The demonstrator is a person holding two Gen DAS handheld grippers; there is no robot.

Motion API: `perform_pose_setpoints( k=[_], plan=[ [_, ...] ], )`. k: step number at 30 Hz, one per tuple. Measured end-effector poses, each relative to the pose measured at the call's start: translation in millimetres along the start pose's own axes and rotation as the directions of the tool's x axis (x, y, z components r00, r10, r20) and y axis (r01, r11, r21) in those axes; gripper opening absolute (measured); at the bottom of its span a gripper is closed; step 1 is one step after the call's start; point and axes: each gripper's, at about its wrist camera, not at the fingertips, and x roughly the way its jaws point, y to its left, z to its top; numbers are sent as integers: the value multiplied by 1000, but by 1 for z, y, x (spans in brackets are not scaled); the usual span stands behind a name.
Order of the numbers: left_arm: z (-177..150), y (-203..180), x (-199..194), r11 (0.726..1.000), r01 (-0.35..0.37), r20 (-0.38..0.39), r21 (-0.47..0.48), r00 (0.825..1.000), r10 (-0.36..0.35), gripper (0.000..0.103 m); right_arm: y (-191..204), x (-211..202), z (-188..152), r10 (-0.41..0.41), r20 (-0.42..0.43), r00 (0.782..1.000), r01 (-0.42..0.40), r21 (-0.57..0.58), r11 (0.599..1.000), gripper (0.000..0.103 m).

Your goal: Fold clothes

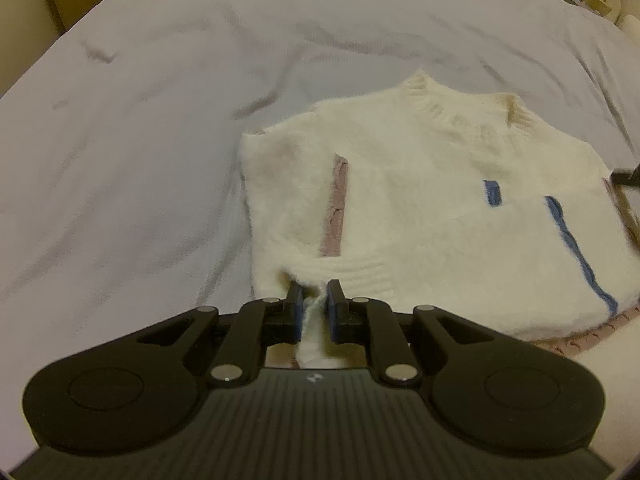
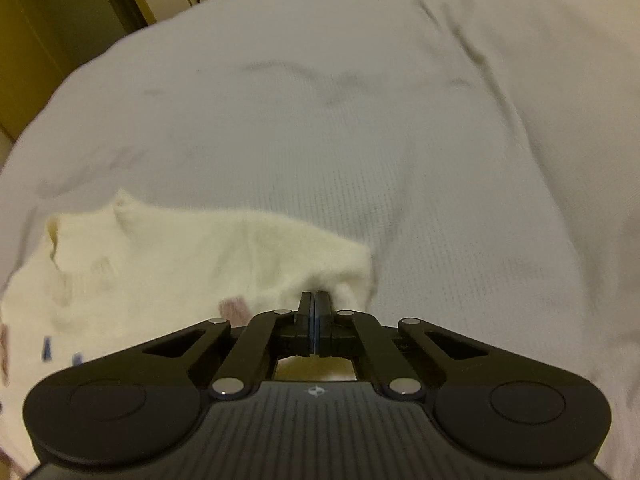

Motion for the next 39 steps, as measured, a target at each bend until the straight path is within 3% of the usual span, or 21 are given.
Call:
perform_pose_setpoints(
  k=[4,8,11,16,19,21,26,30,31,35,37,39],
  plan=[
    [-2,-3,-9,999,-12,5,-35,1000,12,12,-4,-41,-1,4,82,997,-7,34,999,16],
    [-3,-6,-1,999,-30,-13,-14,999,30,13,-6,-50,-31,43,5,999,-43,16,999,16],
    [-1,-10,-6,999,-40,-18,5,999,40,13,-1,-27,-57,-26,-102,994,22,-36,999,15],
    [4,5,-35,998,-60,12,-24,998,60,14,8,-53,-55,-15,-33,999,14,-9,1000,18],
    [20,13,-46,1000,-12,73,-9,997,13,12,24,-62,-56,15,-26,1000,-17,-47,999,18],
    [35,12,-38,1000,14,88,26,996,-16,9,35,-61,-60,34,-44,998,-37,-64,997,18],
    [65,4,0,990,54,119,128,990,-70,6,43,-48,-60,-12,-39,999,11,-37,999,18],
    [75,4,73,976,5,-6,220,1000,-4,7,35,-31,-58,-30,-56,998,30,-8,1000,19],
    [77,7,74,978,17,-6,208,1000,-16,6,34,-24,-55,-37,-69,997,37,8,999,19],
    [80,20,42,989,56,49,134,997,-63,6,35,-40,-44,-40,-2,999,41,27,999,21],
    [70,23,15,987,123,74,99,989,-131,6,33,-58,-48,-40,28,999,39,31,999,25],
    [52,16,-1,978,162,73,135,982,-172,6,32,-65,-58,-43,19,999,42,30,999,27]
  ],
)
